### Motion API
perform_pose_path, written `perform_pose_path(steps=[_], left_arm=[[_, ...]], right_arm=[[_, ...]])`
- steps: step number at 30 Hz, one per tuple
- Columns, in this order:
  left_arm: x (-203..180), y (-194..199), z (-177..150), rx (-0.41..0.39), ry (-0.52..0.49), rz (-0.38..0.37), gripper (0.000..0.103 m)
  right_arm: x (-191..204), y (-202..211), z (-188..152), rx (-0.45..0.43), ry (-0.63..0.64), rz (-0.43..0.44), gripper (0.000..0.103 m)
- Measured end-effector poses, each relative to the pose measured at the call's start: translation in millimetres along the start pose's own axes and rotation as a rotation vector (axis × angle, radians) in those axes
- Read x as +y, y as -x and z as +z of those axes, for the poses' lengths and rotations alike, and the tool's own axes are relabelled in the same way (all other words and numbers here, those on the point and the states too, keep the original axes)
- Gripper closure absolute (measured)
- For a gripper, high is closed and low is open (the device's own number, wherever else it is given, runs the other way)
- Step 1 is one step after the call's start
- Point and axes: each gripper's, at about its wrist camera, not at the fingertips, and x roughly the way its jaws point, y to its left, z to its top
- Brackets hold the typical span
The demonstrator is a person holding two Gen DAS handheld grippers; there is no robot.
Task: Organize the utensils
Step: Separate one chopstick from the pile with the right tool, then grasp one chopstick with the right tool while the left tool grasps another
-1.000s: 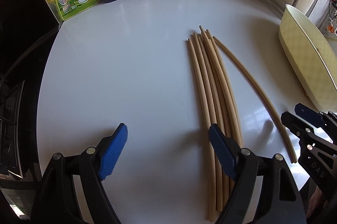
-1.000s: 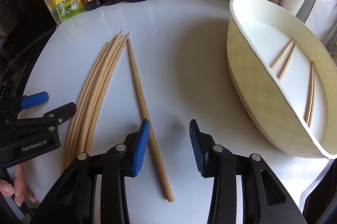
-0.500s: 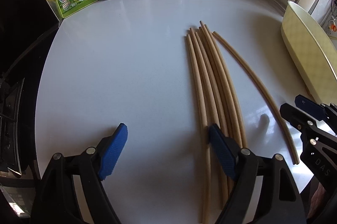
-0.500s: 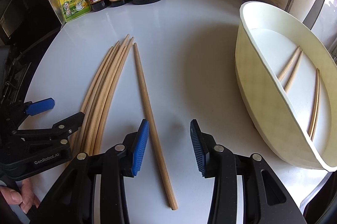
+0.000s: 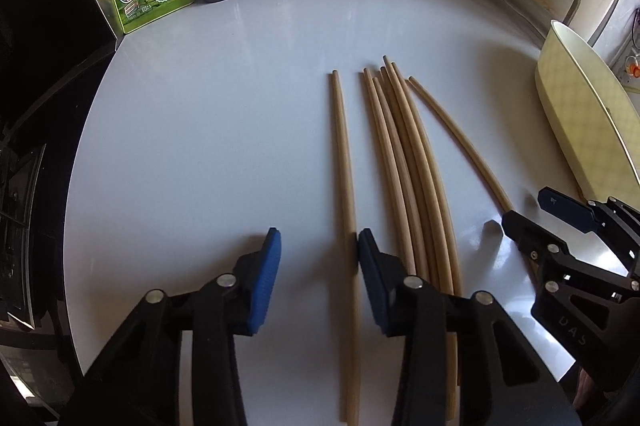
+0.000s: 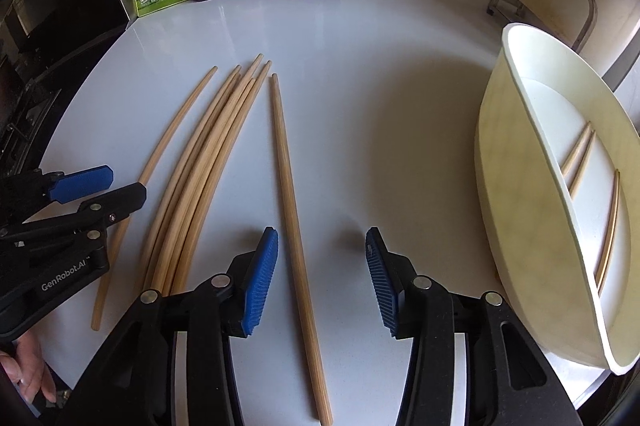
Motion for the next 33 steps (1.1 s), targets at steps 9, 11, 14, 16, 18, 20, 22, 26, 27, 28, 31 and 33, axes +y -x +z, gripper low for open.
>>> perform_pose_path(steps=[9,11,14,16,18,20,22,26,27,28,31,33], left_arm=[[-12.8,0.4,4.5,0.042,-0.068,-0.069,0.096],[-8.8,0.5,5.9,0.059,-0.058,-0.096,0.096],[0.6,1.9,6.6,0.085,-0.04,-0.118,0.096],[7.2,5.4,6.9,0.092,-0.037,-0.127,0.096],[14.6,10.4,8.2,0.092,-0.036,-0.134,0.096],[20.7,17.0,11.0,0.087,-0.039,-0.141,0.096],[26.5,23.0,16.1,0.077,-0.042,-0.148,0.096],[33.2,39.4,26.0,0.052,-0.066,-0.174,0.096],[33.1,43.2,27.7,0.046,-0.077,-0.182,0.096],[32.6,46.8,30.1,0.04,-0.088,-0.191,0.096],[27.8,58.6,38.6,0.023,-0.126,-0.219,0.096],[21.4,69.0,46.0,0.006,-0.148,-0.239,0.096]], right_arm=[[12.1,-1.9,10.4,0.013,0.053,-0.008,0.097],[10.9,-2.0,11.1,0.022,0.026,0.001,0.097],[2.2,-0.4,9.1,0.033,-0.069,0.028,0.097],[-3.3,3.9,6.0,0.034,-0.133,0.05,0.097],[-5.1,10.7,3.1,0.032,-0.176,0.063,0.097],[-2.9,18.5,1.0,0.028,-0.201,0.077,0.097],[1.3,25.9,0.2,0.023,-0.219,0.088,0.097],[9.6,41.6,1.1,-0.001,-0.258,0.107,0.097],[11.3,45.6,1.8,-0.009,-0.266,0.109,0.097],[12.4,50.2,2.6,-0.018,-0.275,0.11,0.097],[12.6,67.1,4.7,-0.054,-0.296,0.095,0.097],[7.7,79.6,4.8,-0.081,-0.316,0.086,0.097]])
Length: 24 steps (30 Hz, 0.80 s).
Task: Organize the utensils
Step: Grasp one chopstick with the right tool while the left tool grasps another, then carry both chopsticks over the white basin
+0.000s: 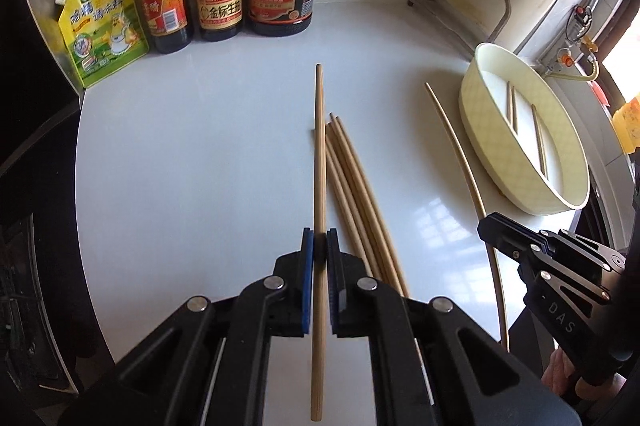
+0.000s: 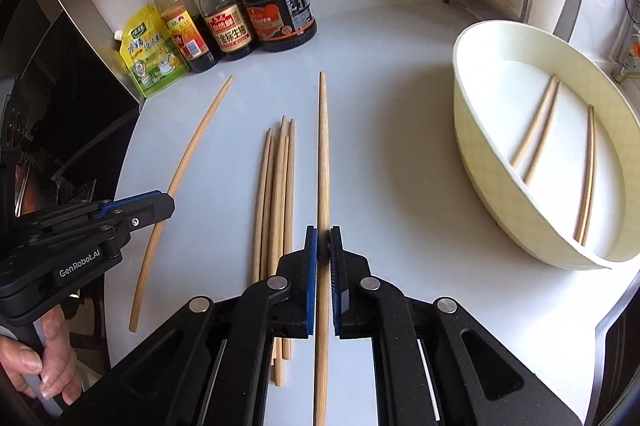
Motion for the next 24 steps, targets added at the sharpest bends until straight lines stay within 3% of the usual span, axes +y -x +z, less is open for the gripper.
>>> perform_pose_path(steps=[6,15,24], left_arm=[[-39.0,13.1,23.6,-0.033,-0.036,-0.059,0.096],[-131.0,14.1,63.3,-0.095,-0.031,-0.109,0.096],[-218.6,-16.1,95.8,-0.105,-0.012,-0.083,0.096]], right_arm=[[-32.6,39.1,6.5,-0.055,-0.049,-0.026,0.097],[-127.7,88.3,29.5,-0.119,-0.069,-0.092,0.097],[-222.7,82.7,53.1,-0.086,-0.073,-0.089,0.097]])
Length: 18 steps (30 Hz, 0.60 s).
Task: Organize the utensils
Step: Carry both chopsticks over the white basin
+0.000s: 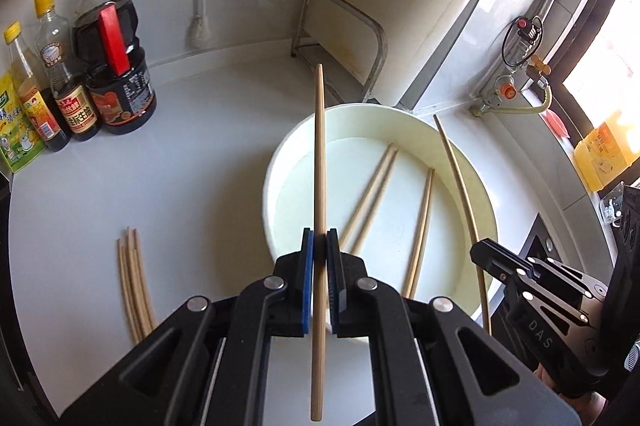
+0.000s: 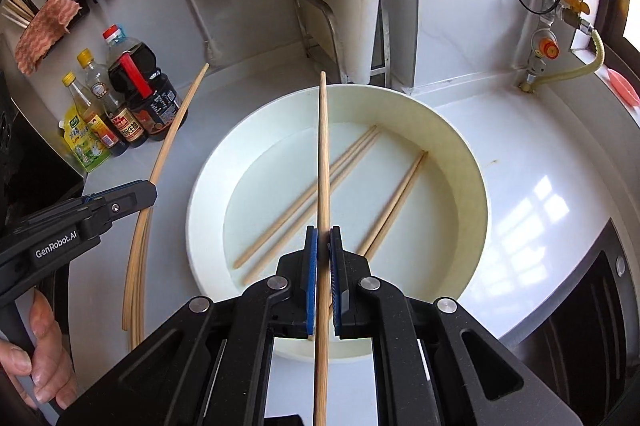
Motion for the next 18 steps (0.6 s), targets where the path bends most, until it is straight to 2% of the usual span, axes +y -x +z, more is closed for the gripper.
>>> perform_pose_path(steps=[7,18], left_arm=[[-22.7,-47.7,3.4,0.083,0.073,0.035,0.096],[-33.2,-79.0,9.2,0.097,0.118,0.117,0.096]], right_arm=[[-27.8,-32.8,15.9,0.03,0.007,0.05,0.097],[-42.5,-74.0,27.9,0.086,0.04,0.076,0.097]])
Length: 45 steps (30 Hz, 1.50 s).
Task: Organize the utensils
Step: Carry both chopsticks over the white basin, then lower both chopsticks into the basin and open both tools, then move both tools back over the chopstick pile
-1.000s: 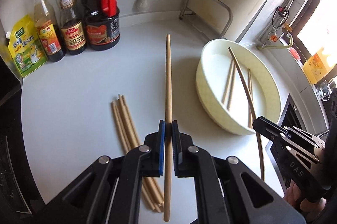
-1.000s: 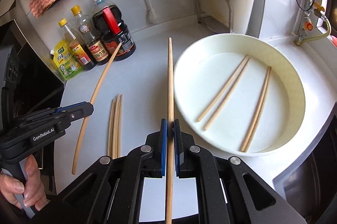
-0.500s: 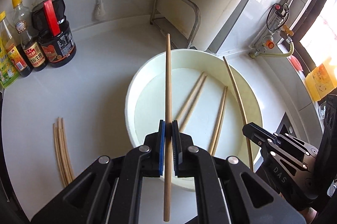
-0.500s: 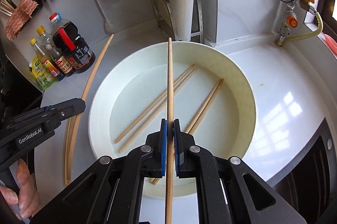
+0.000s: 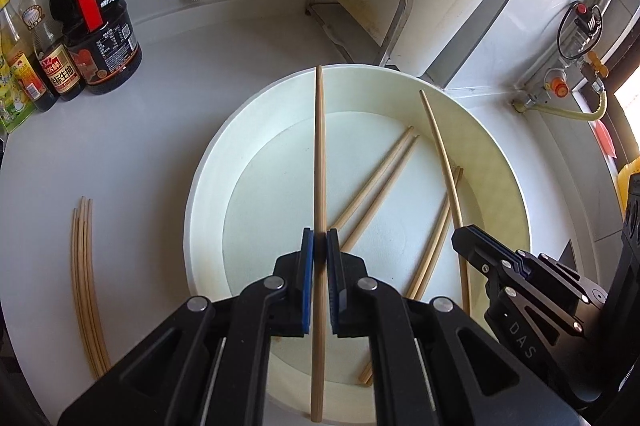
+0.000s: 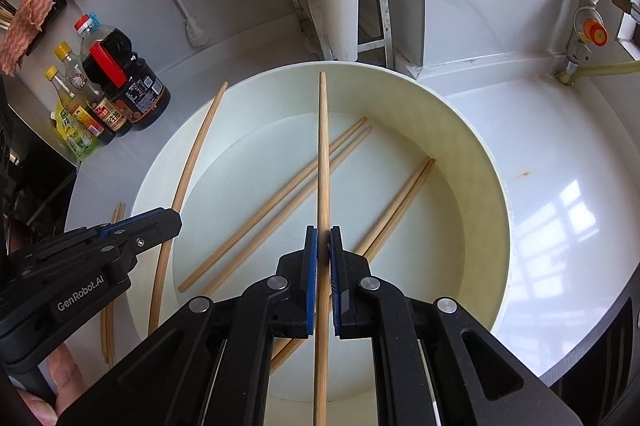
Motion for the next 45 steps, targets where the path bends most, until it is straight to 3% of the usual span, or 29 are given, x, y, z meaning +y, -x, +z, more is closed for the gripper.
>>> perform_pose_path(steps=[14,16,18,20,26,34,39,45], left_arm=[[-11.8,-2.6,2.2,0.008,-0.018,0.026,0.095],[-12.0,0.8,1.6,-0.004,-0.019,0.032,0.089],[-9.9,3.0,1.3,-0.009,-0.013,0.04,0.075],[-7.2,4.9,0.4,-0.012,-0.004,0.046,0.07],[-4.6,13.8,-4.2,-0.026,-0.01,0.087,0.069],[7.5,33.7,-15.8,-0.049,0.012,0.137,0.06],[29.6,49.2,-26.1,-0.065,0.042,0.185,0.05],[68.9,67.1,-42.3,-0.074,0.082,0.244,0.044]], right_arm=[[-4.4,-11.4,3.1,0.008,0.014,-0.001,0.097],[-6.0,-9.1,3.4,-0.002,0.006,0.002,0.094],[-6.3,-7.6,3.6,-0.007,0.011,-0.004,0.093],[-6.3,-6.1,3.5,-0.012,0.017,-0.011,0.091],[-3.2,-1.6,2.6,-0.024,0.025,-0.012,0.084],[5.1,8.7,-4.7,-0.043,0.036,0.015,0.077],[18.9,13.4,-11.2,-0.047,0.068,0.04,0.067],[40.6,25.0,-24.1,-0.061,0.092,0.076,0.064]])
